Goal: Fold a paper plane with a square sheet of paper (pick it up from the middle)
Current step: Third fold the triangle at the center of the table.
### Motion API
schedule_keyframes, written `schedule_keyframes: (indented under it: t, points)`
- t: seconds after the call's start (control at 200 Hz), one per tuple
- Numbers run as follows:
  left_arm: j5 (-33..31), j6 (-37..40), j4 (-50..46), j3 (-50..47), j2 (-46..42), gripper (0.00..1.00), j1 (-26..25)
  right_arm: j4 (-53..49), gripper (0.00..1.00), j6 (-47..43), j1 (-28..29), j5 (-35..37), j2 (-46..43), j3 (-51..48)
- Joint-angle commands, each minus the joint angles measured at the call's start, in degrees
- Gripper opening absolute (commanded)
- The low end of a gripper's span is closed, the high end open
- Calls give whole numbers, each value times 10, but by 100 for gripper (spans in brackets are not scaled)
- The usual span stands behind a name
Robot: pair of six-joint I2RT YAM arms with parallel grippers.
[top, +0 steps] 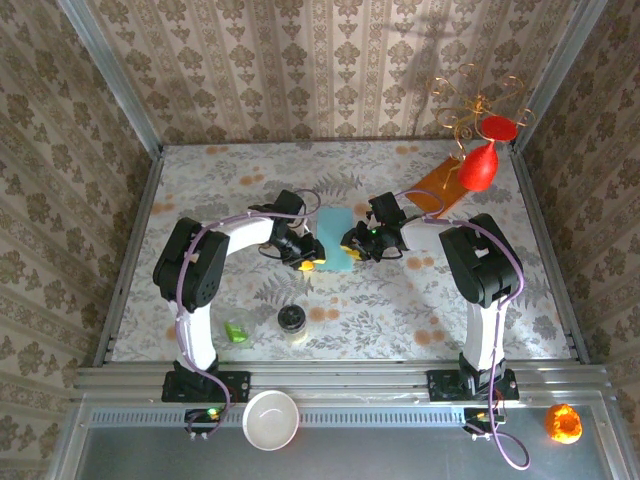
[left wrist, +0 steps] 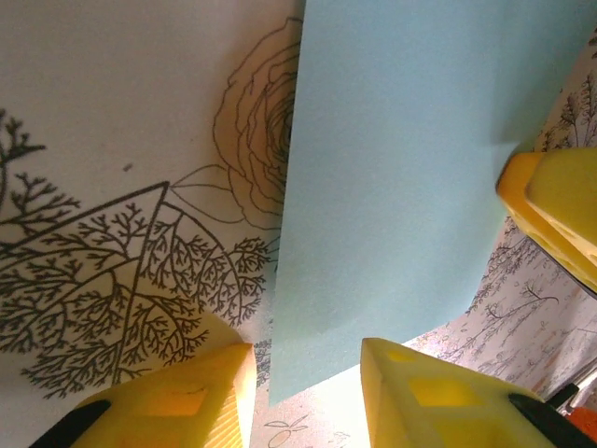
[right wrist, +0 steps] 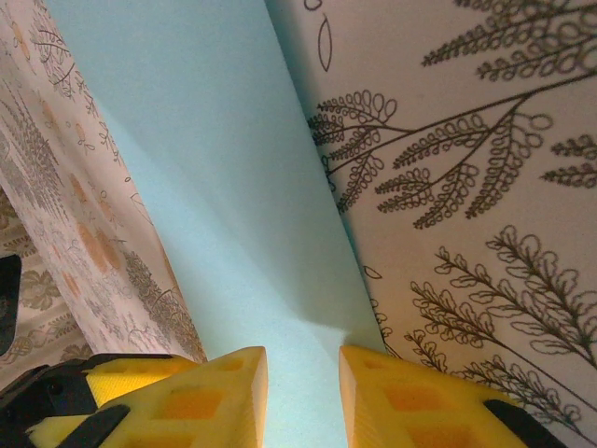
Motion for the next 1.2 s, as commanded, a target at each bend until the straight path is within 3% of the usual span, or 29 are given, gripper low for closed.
schedule_keyframes:
  t: [0.0, 0.31, 1.195]
  points:
    - [15, -16, 5, 7, 7, 36, -15, -32, 30, 2, -6, 33, 24, -22]
    - [76, -37, 56, 10, 9, 33, 3, -28, 30, 1, -7, 34, 19, -26]
    - [120, -23, 59, 77, 86, 27, 48, -28, 30, 1, -8, 35, 18, -28]
